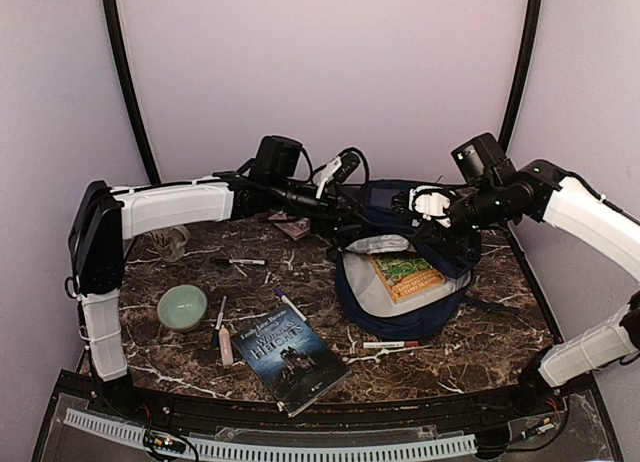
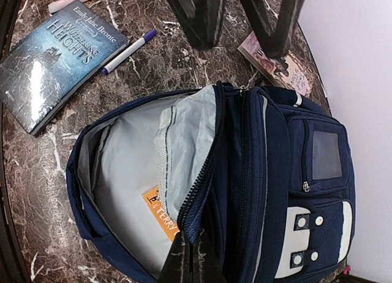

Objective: Pack the student bag
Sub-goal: Pass from the right arm to the left

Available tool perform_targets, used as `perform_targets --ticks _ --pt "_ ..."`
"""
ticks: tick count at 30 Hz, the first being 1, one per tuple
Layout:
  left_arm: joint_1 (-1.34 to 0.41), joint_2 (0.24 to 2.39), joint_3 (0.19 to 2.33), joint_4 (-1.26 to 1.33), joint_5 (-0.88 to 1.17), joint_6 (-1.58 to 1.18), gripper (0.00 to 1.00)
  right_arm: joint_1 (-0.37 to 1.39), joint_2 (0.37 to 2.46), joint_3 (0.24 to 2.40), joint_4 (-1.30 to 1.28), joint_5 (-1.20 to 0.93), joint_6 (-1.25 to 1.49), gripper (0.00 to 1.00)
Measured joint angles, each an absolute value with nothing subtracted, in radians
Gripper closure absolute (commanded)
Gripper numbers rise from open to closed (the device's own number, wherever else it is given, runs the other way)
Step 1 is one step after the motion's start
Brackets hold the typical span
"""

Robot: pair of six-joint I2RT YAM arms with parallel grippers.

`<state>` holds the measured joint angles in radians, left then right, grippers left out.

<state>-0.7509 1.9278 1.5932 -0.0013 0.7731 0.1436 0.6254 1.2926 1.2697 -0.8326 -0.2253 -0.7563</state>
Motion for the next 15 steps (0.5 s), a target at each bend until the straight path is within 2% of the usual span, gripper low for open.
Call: perform_targets --ticks 6,15 --pt "-0.754 2.076 1.688 0.011 0.927 0.168 0.42 0.624 1.305 1.303 -0.860 -0.234 -0.788 1.00" --pt "-0.752 2.134 1.703 0.037 1.075 0.152 0.49 0.624 1.321 1.321 -0.883 -0.236 -0.806 1.00"
